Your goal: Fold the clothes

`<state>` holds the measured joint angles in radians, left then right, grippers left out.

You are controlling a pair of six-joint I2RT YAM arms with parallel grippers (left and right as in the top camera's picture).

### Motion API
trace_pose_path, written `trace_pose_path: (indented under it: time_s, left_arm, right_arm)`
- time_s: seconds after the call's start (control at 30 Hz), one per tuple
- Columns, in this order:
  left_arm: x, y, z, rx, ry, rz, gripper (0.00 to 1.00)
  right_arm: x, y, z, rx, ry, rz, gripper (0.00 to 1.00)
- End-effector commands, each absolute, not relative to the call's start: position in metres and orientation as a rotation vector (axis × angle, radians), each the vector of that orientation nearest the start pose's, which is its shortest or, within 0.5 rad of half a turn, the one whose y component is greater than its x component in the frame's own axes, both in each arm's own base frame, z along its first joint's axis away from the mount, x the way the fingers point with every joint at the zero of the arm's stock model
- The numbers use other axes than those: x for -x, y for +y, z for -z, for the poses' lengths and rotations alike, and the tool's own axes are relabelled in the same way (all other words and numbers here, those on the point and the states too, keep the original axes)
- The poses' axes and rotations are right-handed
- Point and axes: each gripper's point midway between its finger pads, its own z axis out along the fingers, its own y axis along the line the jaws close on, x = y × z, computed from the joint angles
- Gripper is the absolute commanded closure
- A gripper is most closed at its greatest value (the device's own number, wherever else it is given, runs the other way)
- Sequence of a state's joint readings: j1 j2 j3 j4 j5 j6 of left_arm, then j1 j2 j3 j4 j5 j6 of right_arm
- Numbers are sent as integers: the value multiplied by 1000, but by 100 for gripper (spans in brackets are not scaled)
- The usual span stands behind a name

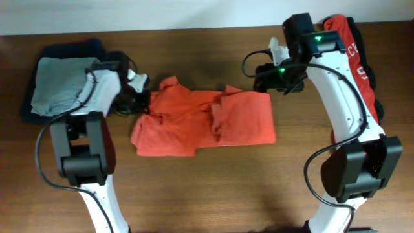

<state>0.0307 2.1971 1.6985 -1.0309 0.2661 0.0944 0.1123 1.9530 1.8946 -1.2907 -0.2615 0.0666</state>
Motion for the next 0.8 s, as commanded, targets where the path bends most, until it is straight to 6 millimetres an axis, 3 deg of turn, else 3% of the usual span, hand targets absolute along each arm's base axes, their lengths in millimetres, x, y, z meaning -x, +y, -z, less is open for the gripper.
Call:
trace_pose_path:
  time_s: [0.0,0.13,0.3,0.53,0.77]
  left_arm:
    - [-458,3,-87,-35,2895,356,100]
    - [-462,13,-110,-12,2862,343,99]
    - [-462,2,-111,-45,2865,348,100]
    - [-464,-45,-114,-192,2853,365,99]
    - [-471,-103,-141,-315,2781,390,100]
  right_arm:
    - [-416,70,-183,59,2877,-384,22]
    - [-417,62,-183,31,2876,-380,22]
    - [-417,61,-183,29,2876,-379,22]
    - [-414,61,-182,27,2888,-380,22]
    - [-411,60,-181,25,2904,-378,22]
